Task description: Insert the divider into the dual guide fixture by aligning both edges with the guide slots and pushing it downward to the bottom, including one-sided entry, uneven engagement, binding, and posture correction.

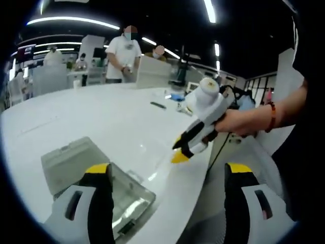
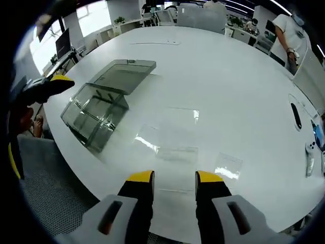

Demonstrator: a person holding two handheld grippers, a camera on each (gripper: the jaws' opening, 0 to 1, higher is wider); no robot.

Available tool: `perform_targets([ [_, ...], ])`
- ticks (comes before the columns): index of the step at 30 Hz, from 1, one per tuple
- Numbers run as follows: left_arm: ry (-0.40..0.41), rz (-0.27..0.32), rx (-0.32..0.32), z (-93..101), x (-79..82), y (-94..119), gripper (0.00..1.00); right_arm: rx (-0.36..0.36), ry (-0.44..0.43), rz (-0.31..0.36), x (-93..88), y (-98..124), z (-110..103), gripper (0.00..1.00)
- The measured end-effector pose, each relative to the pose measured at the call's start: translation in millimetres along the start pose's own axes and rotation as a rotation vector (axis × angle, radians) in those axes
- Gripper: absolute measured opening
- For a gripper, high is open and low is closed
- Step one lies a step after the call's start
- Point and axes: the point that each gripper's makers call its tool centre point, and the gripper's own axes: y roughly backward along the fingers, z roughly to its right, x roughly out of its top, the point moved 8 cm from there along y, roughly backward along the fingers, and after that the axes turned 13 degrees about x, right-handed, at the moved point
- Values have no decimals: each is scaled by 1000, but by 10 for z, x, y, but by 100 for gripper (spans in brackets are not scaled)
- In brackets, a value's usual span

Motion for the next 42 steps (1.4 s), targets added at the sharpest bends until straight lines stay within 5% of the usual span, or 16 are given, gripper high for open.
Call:
perform_targets([
  [42,221,32,66,-22,85,-69,69,39,136,186,212,331,-522,28],
])
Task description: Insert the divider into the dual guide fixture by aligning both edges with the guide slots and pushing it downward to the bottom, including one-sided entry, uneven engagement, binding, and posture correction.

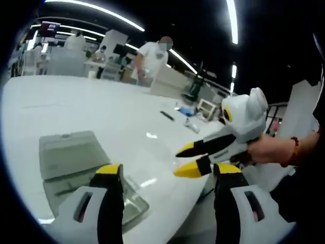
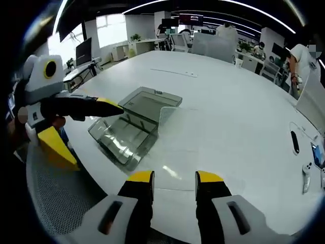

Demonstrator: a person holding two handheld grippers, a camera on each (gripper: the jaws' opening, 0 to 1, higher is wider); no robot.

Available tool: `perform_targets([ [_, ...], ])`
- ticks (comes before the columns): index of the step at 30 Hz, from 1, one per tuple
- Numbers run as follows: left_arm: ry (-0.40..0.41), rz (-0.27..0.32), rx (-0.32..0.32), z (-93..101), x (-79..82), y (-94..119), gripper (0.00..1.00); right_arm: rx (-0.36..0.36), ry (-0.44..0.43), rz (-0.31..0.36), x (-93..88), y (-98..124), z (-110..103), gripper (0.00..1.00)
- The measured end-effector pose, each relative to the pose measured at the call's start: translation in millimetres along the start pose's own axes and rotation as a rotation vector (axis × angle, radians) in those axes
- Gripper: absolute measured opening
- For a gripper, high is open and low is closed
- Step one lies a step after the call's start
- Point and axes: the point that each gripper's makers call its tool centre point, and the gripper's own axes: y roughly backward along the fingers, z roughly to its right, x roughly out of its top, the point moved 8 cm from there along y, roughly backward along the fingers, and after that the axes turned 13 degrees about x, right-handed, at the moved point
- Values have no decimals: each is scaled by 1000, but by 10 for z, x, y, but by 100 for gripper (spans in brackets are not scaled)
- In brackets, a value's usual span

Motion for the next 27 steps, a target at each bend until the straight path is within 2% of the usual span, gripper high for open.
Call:
perform_targets([
  [3,-12,-7,10,-25,-6,24,64,6,16,7,-3,18,-60,28],
  [6,14,4,24,-70,11,57,63,7,26,20,2,43,-131,28],
  [12,80,22,45,-106,31,79,53,9,41,35,24,47,-213,28],
  [17,97,45,35,-109,68,74,43,10,40,54,60,45,-252,28],
  [23,159,53,48,-172,94,41,36,23,52,67,101,44,-318,28],
  [27,232,67,46,-209,101,43,28,33,58,73,120,32,-353,28],
])
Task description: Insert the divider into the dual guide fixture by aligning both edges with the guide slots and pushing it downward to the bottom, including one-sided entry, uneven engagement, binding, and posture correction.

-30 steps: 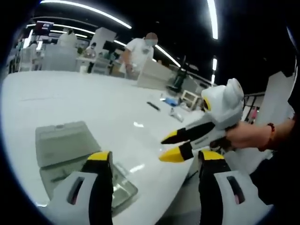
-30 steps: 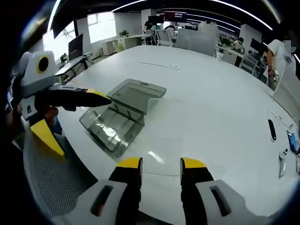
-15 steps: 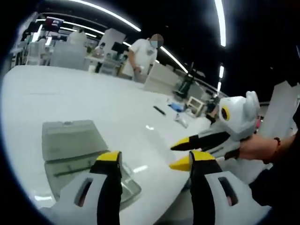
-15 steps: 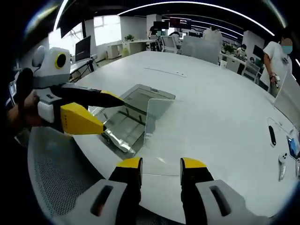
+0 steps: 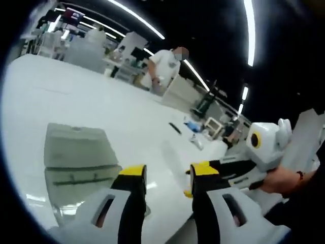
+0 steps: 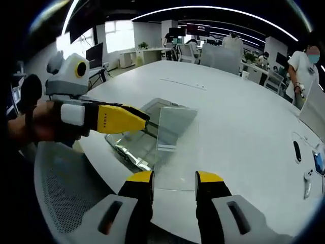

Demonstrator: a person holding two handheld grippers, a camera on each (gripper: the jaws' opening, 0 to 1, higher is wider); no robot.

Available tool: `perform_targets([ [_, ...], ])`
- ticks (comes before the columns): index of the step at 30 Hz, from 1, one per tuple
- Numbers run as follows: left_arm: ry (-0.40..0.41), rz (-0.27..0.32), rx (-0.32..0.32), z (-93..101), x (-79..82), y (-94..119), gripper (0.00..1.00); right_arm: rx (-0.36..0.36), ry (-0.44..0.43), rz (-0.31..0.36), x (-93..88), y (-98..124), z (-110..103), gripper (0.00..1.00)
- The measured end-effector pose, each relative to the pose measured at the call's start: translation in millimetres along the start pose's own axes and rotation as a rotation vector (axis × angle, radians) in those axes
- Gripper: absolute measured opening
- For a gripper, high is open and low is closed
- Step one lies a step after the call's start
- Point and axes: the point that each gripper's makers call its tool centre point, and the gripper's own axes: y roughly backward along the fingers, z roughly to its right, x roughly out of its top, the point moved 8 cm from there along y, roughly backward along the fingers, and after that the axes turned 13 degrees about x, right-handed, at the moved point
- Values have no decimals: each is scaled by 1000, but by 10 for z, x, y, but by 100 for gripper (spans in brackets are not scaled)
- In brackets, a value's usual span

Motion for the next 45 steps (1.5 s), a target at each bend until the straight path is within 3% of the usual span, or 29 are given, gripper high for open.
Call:
perform_targets([
  [12,109,42,-23,-33,39,18,13,33,30,13,57,-5,-114,28],
  [30,151,41,-46,-44,82,-12,0,52,61,31,116,-19,-187,28],
  [34,167,33,-102,16,118,11,0,59,57,34,120,-19,-188,28],
  [37,118,42,-99,33,147,21,0,73,37,51,133,-17,-183,29],
  [45,88,56,-98,-8,214,71,0,102,3,111,157,-5,-176,32],
])
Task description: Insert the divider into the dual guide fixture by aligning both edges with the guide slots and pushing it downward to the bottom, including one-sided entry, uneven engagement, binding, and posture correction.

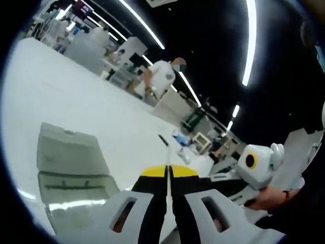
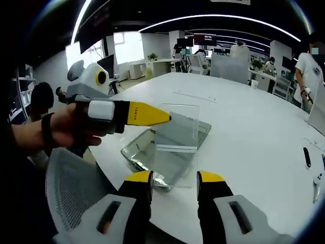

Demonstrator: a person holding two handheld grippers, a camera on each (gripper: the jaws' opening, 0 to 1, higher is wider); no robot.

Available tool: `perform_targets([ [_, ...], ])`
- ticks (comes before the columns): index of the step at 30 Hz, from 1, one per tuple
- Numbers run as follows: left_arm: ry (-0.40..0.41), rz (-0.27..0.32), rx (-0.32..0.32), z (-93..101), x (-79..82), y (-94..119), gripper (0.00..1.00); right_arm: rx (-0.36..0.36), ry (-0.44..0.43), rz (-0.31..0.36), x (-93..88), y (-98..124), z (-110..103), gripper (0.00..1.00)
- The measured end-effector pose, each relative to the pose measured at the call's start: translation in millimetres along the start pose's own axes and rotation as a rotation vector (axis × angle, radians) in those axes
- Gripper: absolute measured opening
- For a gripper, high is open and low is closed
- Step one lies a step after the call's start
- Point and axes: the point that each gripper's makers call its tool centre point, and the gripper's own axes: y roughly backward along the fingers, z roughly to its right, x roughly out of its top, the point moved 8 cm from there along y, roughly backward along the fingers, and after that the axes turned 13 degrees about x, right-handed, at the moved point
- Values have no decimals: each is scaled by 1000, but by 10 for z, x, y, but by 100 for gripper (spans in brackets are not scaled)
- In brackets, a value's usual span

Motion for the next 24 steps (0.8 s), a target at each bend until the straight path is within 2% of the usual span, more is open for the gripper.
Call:
perform_targets([
  [6,-3,-11,3,-45,-16,64,0,79,-37,53,20,-11,-12,32],
  [16,45,4,7,-26,-39,196,0,148,-97,102,5,7,0,30],
  [21,74,-6,2,-20,-56,230,0,220,-147,174,34,32,-20,30],
  [24,96,-3,-9,-11,-62,268,0,246,-175,188,23,46,-23,30],
])
